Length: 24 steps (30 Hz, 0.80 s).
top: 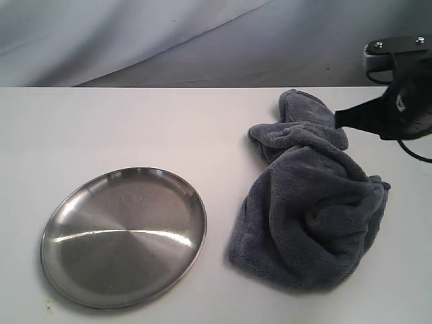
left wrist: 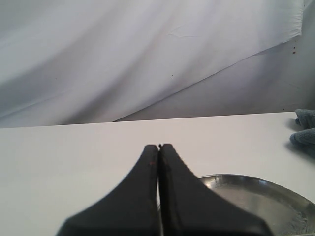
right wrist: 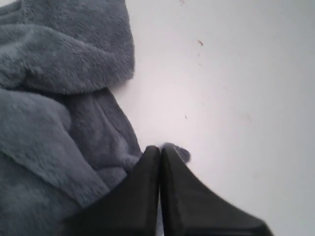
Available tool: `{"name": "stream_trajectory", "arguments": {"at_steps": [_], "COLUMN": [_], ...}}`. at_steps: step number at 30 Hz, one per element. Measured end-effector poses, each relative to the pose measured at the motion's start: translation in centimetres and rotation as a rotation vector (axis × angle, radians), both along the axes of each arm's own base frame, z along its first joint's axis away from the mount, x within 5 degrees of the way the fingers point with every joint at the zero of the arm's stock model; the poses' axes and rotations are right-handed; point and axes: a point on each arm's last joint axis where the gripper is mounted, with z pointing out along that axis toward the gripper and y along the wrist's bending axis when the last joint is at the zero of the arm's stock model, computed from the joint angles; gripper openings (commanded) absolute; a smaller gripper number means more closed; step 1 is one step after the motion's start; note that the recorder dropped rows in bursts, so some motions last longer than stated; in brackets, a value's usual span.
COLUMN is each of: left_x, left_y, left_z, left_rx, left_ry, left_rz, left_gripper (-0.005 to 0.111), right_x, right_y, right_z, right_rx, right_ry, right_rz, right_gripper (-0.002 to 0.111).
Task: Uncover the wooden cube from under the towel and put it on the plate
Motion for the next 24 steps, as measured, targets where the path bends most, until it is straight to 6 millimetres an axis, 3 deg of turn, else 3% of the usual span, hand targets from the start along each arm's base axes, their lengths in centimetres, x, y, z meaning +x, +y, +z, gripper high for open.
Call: {"name": "stream_trajectory", "arguments": {"at_steps": [7,13,18,24], "left_x": [0.0,0.0,0.0,0.0], "left_y": [0.0,0.0,0.0,0.0], "left_z": [0.0,0.0,0.0,0.0], "left_rx": [0.0,0.0,0.0,0.0], "left_ry": [0.0,0.0,0.0,0.0], "left_rz": [0.0,0.0,0.0,0.0], "left_gripper": [0.0,0.0,0.0,0.0], "right_x": [4.8,6.9,6.7,4.1], "right_y": [3.3,6.7,10.8,15.0], "right_z": [-1.3,-1.9,-1.5,-1.2], "right_rx": [0.126,0.289,0.391,0.408], "right_ry": [0.052,0.103,0.133,0.184], "right_rz": [-0.013,0.027,0.143,0.316], "right_gripper": [0.0,0.0,0.0,0.0]}}
